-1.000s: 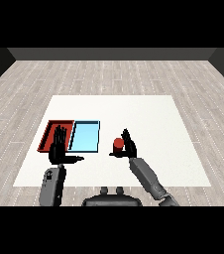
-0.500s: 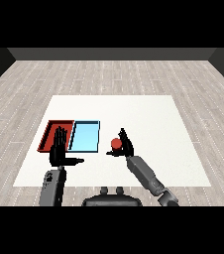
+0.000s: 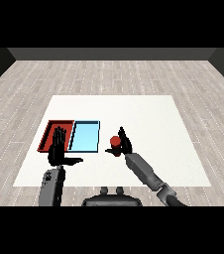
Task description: Pick the red can and put it in the red box
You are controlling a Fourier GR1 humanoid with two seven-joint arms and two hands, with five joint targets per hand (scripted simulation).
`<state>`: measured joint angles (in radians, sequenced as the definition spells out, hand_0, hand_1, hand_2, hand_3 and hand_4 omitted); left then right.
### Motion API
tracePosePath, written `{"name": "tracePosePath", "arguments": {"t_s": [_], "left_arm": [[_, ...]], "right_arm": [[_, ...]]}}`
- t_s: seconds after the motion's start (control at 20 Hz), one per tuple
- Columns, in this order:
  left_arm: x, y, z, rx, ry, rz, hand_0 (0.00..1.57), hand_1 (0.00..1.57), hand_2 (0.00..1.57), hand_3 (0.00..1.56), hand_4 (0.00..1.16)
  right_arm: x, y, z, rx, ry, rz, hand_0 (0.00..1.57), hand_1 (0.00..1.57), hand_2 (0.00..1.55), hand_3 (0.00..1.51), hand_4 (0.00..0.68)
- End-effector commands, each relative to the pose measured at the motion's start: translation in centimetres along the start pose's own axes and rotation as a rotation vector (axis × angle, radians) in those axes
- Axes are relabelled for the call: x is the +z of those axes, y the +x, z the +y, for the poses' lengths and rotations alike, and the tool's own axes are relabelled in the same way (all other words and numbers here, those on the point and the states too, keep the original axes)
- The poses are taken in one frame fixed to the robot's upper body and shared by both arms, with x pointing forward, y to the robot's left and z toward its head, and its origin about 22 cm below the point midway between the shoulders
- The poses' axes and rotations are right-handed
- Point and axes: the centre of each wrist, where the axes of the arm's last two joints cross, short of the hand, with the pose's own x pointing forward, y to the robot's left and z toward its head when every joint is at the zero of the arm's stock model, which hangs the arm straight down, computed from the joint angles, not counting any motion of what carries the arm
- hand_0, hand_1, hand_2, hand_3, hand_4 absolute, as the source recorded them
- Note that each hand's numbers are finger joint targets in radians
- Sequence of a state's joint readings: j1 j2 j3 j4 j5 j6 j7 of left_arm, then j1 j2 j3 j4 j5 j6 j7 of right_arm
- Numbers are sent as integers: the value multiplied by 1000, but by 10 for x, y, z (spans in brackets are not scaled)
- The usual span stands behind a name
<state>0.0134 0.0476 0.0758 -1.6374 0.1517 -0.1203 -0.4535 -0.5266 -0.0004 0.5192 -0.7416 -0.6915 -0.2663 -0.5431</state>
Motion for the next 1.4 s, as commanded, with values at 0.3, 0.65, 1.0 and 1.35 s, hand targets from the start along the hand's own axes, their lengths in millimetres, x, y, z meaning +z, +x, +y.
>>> {"name": "tracePosePath", "arguments": {"t_s": [0.3, 0.65, 1.0, 1.35], "left_arm": [[-21, 10, 5, -28, 6, -22, 0, 0, 0, 0, 0], [10, 3, -12, 11, 20, -9, 0, 0, 0, 0, 0], [-5, -10, -16, -1, 4, 3, 0, 0, 0, 0, 0], [-1, -14, 8, 12, 0, 13, 0, 0, 0, 0, 0]], "right_arm": [[-12, 5, 16, 171, -87, 19, 1525, 1525, 1476, 1430, 573], [2, -9, 17, 249, -77, 83, 1528, 1528, 1472, 1420, 551], [-11, 3, 15, 247, -89, 55, 1548, 1548, 1475, 1411, 558], [-29, 44, 32, 227, -83, -106, 1544, 1544, 1468, 1381, 586]]}}
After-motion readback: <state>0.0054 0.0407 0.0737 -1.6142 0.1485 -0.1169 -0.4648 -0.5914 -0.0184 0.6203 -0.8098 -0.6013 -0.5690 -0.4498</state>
